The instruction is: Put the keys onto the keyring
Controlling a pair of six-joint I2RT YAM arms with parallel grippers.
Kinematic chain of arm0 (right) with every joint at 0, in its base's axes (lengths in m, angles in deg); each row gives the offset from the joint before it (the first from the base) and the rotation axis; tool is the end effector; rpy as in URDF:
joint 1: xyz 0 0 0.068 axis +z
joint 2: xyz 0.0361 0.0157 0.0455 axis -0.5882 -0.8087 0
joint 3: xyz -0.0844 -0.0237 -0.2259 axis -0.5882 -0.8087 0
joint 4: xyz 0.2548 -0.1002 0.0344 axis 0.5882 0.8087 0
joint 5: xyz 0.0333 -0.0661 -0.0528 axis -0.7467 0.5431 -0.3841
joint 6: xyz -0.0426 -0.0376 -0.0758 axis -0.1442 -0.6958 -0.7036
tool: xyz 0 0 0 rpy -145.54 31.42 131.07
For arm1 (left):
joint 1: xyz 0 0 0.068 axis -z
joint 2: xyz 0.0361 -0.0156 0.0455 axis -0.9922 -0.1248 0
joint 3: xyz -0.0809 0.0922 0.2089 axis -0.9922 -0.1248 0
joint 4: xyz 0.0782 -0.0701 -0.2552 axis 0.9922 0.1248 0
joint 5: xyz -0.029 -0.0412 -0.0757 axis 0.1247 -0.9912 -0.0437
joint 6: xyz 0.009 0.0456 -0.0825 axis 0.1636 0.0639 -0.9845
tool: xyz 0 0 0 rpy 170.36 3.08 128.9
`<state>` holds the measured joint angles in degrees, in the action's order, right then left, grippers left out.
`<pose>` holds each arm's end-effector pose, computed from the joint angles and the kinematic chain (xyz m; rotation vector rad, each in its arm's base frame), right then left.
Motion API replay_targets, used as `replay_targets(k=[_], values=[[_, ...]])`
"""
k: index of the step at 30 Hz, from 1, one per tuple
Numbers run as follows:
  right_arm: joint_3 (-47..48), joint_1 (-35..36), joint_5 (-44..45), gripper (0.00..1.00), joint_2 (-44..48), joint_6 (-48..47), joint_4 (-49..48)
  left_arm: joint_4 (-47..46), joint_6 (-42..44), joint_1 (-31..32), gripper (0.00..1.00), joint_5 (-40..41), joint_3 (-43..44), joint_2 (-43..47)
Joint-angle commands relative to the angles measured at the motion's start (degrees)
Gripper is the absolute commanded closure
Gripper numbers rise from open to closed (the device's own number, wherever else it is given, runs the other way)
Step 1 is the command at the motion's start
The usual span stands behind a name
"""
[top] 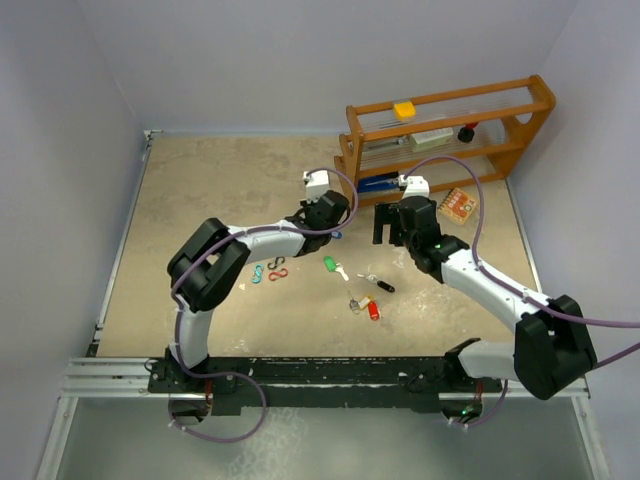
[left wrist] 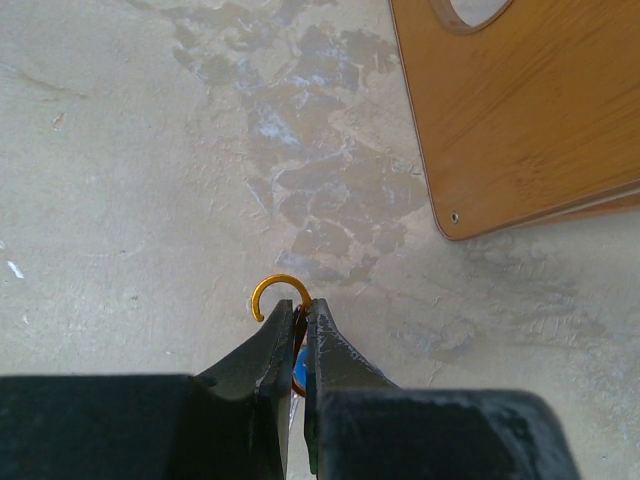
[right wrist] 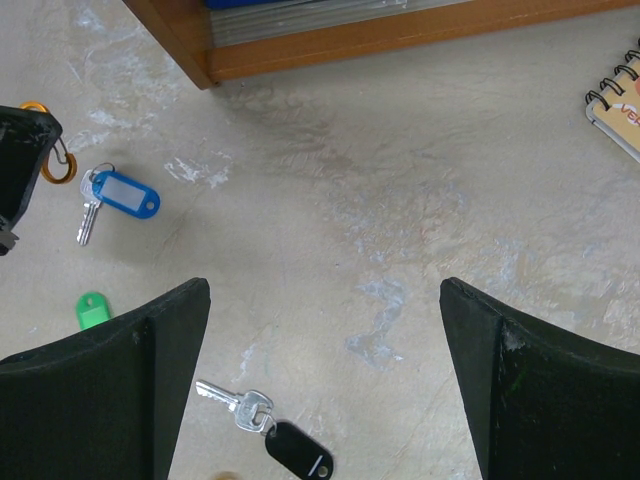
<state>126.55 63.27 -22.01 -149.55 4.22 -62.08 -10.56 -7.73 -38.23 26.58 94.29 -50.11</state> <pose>0.3203 0.1346 0.1902 0.0439 2.0420 0.1713 0.3653 -0.2888 0.1102 -0.2483 2.0765 -0.1788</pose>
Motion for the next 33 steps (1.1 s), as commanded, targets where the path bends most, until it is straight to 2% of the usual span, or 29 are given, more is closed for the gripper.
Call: replay_targets(k=[1, 33], values=[[-0.50, -0.35, 0.01, 0.00, 1.82, 0.71, -0.63, 0.82, -1.28, 0.43, 1.00, -0.21, 2.44, -0.97], [-0.72, -0.70, -0.43, 0.00, 1.36, 0.73, -0.89, 3.02, 0.29, 0.86, 1.00, -0.95, 2.93, -1.72]])
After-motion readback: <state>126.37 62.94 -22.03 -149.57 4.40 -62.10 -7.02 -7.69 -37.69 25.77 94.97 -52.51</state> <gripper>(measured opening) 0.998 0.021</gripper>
